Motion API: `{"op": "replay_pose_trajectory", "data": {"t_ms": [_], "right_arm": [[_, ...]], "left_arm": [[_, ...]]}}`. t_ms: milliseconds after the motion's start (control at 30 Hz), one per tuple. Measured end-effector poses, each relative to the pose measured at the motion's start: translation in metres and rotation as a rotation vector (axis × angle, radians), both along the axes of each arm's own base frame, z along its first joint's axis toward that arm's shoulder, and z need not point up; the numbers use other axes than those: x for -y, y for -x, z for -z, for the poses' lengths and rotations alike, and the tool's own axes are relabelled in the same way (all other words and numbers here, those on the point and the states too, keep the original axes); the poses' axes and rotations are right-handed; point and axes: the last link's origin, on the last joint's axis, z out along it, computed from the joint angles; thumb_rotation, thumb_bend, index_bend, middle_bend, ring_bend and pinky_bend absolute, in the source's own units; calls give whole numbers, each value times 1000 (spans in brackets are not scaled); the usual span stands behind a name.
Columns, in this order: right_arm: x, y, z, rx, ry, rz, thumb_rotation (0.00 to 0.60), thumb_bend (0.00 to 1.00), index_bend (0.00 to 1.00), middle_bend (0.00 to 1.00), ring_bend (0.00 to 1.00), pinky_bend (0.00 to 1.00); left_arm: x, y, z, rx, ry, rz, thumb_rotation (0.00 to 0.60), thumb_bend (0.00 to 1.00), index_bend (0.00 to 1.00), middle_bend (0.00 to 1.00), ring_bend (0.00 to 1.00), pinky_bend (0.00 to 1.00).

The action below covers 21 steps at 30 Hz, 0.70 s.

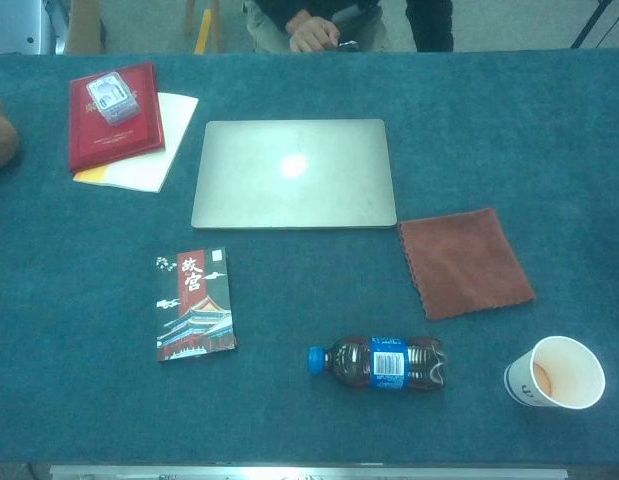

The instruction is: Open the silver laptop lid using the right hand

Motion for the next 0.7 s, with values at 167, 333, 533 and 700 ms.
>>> {"op": "replay_pose_trajectory", "data": {"t_ms": [167, 333, 533, 700], "right_arm": [[1, 0, 0, 5, -5, 1, 600, 313, 0, 87, 0, 0], [3, -4, 2, 14, -18, -21, 600, 313, 0, 88, 0, 0], [7, -13, 7, 36, -68, -38, 600, 220, 0, 87, 0, 0], [17, -29, 13, 53, -94, -82, 600, 144, 0, 87, 0, 0]], "left_arm": [[1, 0, 1, -2, 4, -4, 599, 409, 87, 72, 17, 72], [3, -1, -1, 0, -3, -4, 598, 408, 88, 72, 17, 72], [1, -3, -3, -2, -7, 5, 598, 409, 88, 72, 16, 72], [-2, -7, -5, 4, -18, 29, 599, 409, 88, 72, 17, 72]]}}
